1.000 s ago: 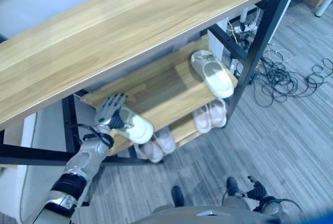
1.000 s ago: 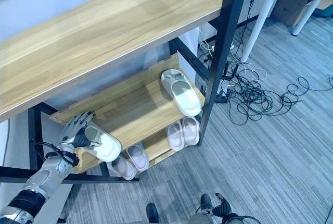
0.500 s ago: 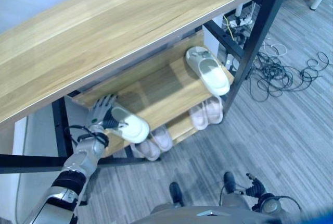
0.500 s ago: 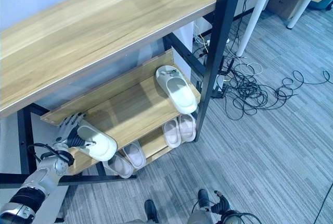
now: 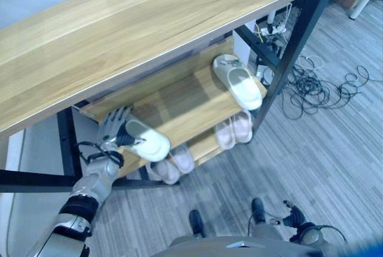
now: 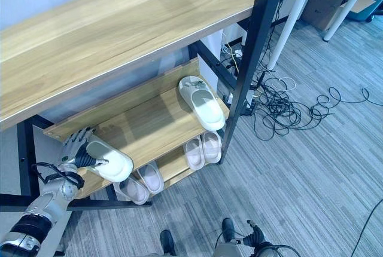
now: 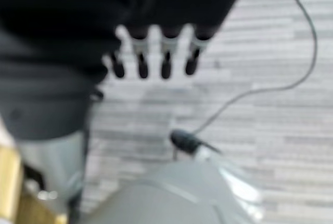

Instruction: Arrange the slippers neatly on the shoe rack.

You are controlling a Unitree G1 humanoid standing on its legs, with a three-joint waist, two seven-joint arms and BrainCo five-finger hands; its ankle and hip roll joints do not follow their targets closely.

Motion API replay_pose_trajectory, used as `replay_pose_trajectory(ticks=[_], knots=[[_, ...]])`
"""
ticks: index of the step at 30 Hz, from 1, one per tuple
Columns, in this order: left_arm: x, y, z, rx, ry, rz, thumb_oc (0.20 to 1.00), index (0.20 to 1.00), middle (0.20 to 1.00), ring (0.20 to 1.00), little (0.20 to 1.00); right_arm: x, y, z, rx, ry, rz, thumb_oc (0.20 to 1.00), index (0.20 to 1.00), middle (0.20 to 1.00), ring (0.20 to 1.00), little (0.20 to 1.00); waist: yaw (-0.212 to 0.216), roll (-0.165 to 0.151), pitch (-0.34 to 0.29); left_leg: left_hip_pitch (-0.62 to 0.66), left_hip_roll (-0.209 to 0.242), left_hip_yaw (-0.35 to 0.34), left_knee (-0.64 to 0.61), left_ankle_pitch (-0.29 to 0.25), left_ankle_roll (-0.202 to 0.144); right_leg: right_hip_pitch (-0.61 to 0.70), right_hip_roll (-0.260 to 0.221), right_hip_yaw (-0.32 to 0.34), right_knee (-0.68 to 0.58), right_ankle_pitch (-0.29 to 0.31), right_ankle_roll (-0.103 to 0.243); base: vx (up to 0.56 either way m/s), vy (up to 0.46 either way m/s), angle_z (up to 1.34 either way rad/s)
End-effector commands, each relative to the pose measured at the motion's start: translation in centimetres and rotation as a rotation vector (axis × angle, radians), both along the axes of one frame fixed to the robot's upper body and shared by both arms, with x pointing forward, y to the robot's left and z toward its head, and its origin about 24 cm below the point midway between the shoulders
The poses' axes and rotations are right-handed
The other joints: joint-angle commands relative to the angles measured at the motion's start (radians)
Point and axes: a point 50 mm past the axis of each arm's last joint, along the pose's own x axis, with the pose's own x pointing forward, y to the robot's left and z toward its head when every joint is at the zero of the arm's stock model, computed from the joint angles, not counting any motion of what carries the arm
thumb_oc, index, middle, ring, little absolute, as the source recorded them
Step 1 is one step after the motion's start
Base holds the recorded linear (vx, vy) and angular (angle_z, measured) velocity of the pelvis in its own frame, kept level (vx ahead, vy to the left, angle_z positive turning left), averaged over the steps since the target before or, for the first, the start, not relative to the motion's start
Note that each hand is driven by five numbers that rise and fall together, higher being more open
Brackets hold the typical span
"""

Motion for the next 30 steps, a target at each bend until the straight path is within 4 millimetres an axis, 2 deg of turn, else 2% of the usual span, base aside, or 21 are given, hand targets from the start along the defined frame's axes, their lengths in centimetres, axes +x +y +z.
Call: replay_pose_trajectory(ticks=[1, 2, 3, 9, 14, 23, 24, 27, 30], knots=[[1.5, 0.6, 0.7, -0.031, -0.032, 0.084, 0.595, 0.595, 0.595, 0.595, 0.595, 0.2, -0.6, 0.2, -0.022, -0.013, 0.012, 1.0, 1.0, 1.0, 1.0, 1.0, -0.012, 0.019, 0.003, -0.057, 0.048, -0.056, 0.007, 0.047, -0.08, -0.038, -0.021, -0.019, 0.011, 0.016, 0.053, 0.0, 0.0, 0.0], [1.5, 0.6, 0.7, -0.031, -0.032, 0.084, 0.595, 0.595, 0.595, 0.595, 0.595, 0.2, -0.6, 0.2, -0.022, -0.013, 0.012, 1.0, 1.0, 1.0, 1.0, 1.0, -0.012, 0.019, 0.003, -0.057, 0.048, -0.056, 0.007, 0.047, -0.08, -0.038, -0.021, -0.019, 0.011, 0.016, 0.053, 0.0, 0.0, 0.0], [1.8, 0.1, 0.0, -0.058, 0.008, 0.078, 0.2, 0.2, 0.2, 0.2, 0.2, 0.6, -0.7, 0.4, -0.03, -0.018, 0.02, 1.0, 1.0, 1.0, 1.0, 1.0, -0.018, 0.016, 0.005, -0.062, 0.051, -0.055, 0.007, 0.05, -0.08, -0.048, -0.018, -0.015, 0.011, 0.017, 0.052, 0.0, 0.0, 0.0], [2.0, -1.4, -0.4, -0.065, 0.026, 0.02, 0.2, 0.2, 0.2, 0.2, 0.2, 0.7, -0.9, 0.5, -0.035, -0.021, 0.028, 1.0, 1.0, 1.0, 1.0, 1.0, -0.021, 0.016, 0.008, -0.071, 0.055, -0.051, 0.007, 0.051, -0.082, -0.061, -0.016, -0.006, 0.011, 0.021, 0.049, 0.0, -0.003, -0.02], [2.6, -2.9, 0.0, -0.053, -0.003, -0.06, 0.2, 0.2, 0.2, 0.2, 0.2, 0.8, -0.8, 0.5, -0.036, -0.028, 0.035, 1.0, 1.0, 1.0, 1.0, 1.0, -0.024, 0.018, 0.013, -0.073, 0.059, -0.046, 0.007, 0.053, -0.084, -0.066, -0.014, -0.003, 0.011, 0.022, 0.049, 0.0, 0.0, 0.0], [5.4, -8.6, 4.8, -0.022, -0.232, -0.341, 0.2, 0.2, 0.2, 0.2, 0.2, 0.9, -0.6, 0.6, -0.039, -0.052, 0.037, 1.0, 1.0, 1.0, 1.0, 1.0, -0.045, 0.021, 0.029, -0.071, 0.067, -0.033, 0.007, 0.053, -0.086, -0.076, -0.006, 0.014, 0.011, 0.024, 0.051, 0.0, -0.011, -0.04], [5.4, -8.6, 4.8, -0.022, -0.233, -0.342, 0.2, 0.2, 0.2, 0.2, 0.2, 0.9, -0.6, 0.6, -0.039, -0.053, 0.037, 1.0, 1.0, 1.0, 1.0, 1.0, -0.043, 0.021, 0.029, -0.07, 0.067, -0.032, 0.007, 0.053, -0.086, -0.076, -0.006, 0.015, 0.011, 0.024, 0.051, 0.0, -0.016, -0.15], [6.3, -10.7, 6.6, 0.011, -0.305, -0.435, 0.2, 0.2, 0.2, 0.2, 0.2, 0.8, -1.0, 0.6, -0.056, -0.051, 0.024, 1.0, 1.0, 1.0, 1.0, 1.0, -0.056, 0.025, 0.039, -0.065, 0.068, -0.022, 0.007, 0.051, -0.086, -0.079, -0.004, 0.027, 0.012, 0.026, 0.052, 0.01, -0.02, -0.1], [6.7, -11.7, 7.3, 0.043, -0.331, -0.477, 0.2, 0.2, 0.2, 0.2, 0.2, 0.7, -1.4, 0.6, -0.069, -0.05, 0.02, 1.0, 1.0, 1.0, 1.0, 1.0, -0.068, 0.027, 0.044, -0.06, 0.07, -0.013, 0.007, 0.049, -0.086, -0.084, -0.001, 0.037, 0.014, 0.028, 0.052, 0.01, -0.022, -0.13]])
